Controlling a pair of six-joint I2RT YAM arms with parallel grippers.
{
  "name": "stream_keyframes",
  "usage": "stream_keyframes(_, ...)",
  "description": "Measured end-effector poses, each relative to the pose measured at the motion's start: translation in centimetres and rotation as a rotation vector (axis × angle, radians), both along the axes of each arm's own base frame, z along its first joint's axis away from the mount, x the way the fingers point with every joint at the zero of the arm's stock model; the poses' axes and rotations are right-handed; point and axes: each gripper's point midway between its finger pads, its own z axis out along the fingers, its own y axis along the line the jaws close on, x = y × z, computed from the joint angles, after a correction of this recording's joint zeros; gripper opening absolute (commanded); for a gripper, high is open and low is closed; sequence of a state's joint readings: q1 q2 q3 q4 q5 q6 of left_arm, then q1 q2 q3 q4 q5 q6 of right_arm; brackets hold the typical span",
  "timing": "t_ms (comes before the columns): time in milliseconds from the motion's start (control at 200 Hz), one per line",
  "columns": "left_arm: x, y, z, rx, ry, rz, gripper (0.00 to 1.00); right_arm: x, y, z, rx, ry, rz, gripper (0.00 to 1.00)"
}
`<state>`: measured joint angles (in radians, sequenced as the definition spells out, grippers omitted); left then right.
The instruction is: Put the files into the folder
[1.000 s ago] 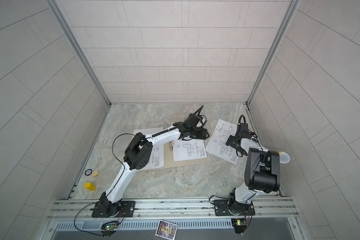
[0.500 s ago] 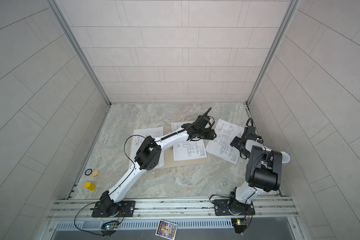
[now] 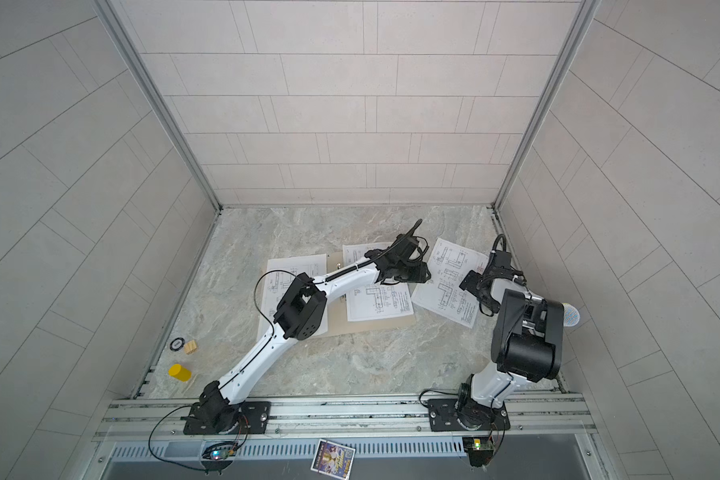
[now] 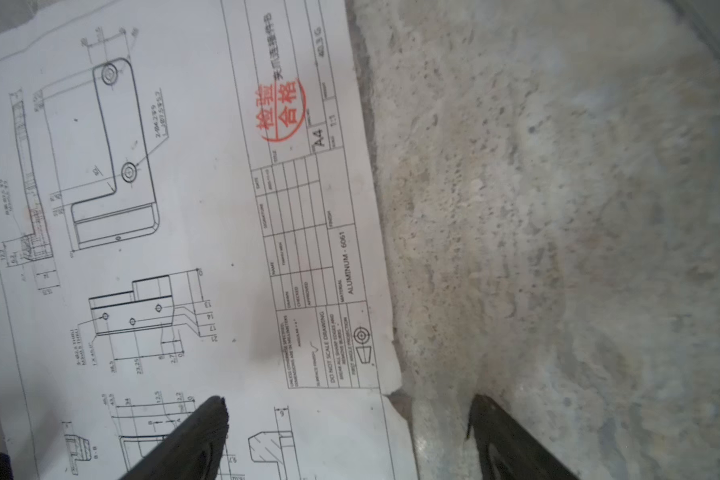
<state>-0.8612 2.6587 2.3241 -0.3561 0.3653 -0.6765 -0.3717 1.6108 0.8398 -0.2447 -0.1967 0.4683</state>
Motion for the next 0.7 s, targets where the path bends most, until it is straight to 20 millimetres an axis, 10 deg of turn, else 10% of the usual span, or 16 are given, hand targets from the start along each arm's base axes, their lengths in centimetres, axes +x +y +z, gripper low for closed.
stream_keyframes(700, -1.2, -1.6, 0.6, -0.115, 0.093, -0.009, 0.23, 0.7, 0.4, 0.2, 0.041, -0.03, 0.017, 0.92)
